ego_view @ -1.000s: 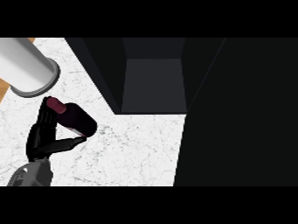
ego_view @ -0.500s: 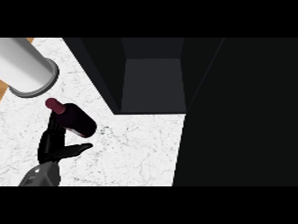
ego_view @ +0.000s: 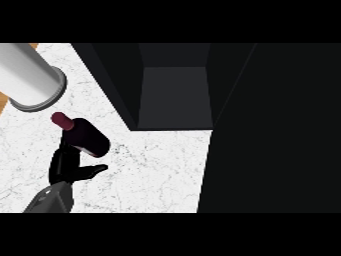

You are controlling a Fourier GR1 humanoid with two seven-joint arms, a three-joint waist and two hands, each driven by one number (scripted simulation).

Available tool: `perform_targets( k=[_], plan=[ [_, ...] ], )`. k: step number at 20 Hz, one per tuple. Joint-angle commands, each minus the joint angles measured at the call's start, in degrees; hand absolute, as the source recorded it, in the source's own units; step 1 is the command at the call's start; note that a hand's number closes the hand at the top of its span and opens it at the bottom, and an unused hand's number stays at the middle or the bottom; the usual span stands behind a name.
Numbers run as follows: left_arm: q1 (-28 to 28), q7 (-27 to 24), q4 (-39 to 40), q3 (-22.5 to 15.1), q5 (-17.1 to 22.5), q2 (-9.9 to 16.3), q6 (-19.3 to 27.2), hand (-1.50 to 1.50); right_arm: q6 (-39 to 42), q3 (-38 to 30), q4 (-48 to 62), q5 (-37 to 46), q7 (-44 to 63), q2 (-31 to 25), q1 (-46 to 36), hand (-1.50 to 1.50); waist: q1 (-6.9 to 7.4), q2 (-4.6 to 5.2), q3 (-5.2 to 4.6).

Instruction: Pick up the wine, place it into the cabinet and close the cabinet

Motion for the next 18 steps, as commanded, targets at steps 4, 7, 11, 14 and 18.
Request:
perform_targets(
  k=[4,7,11,14,18],
  plan=[
    [-3.61,-4.50,5.99,0.87,-0.42,1.35,-2.72,-1.50,2.05,-4.78,-2.65,-6.09,1.25,-2.06,-0.11,-1.50,-0.37,0.16,-0.01],
    [-4.86,-5.64,5.46,0.27,-0.97,-2.57,1.05,-1.50,-0.01,0.44,0.40,-0.83,-0.70,1.20,-0.89,-1.50,-0.18,0.13,-0.02],
    [-5.55,-6.24,5.78,1.30,-0.33,-0.11,-0.25,-1.50,0.78,0.73,-3.46,-0.83,0.24,0.26,2.01,-1.50,-0.27,0.07,-0.01],
    [-6.61,-7.16,6.38,2.62,0.71,-2.24,3.40,1.50,2.57,-2.75,-4.68,-6.11,1.21,-1.20,3.43,-1.50,-0.55,0.15,0.00],
    [-4.90,-7.84,6.82,2.50,0.91,-1.58,-1.28,1.50,1.74,-0.11,-1.87,-2.94,-0.05,0.80,3.42,-1.50,-0.35,0.16,-0.01]
  ],
)
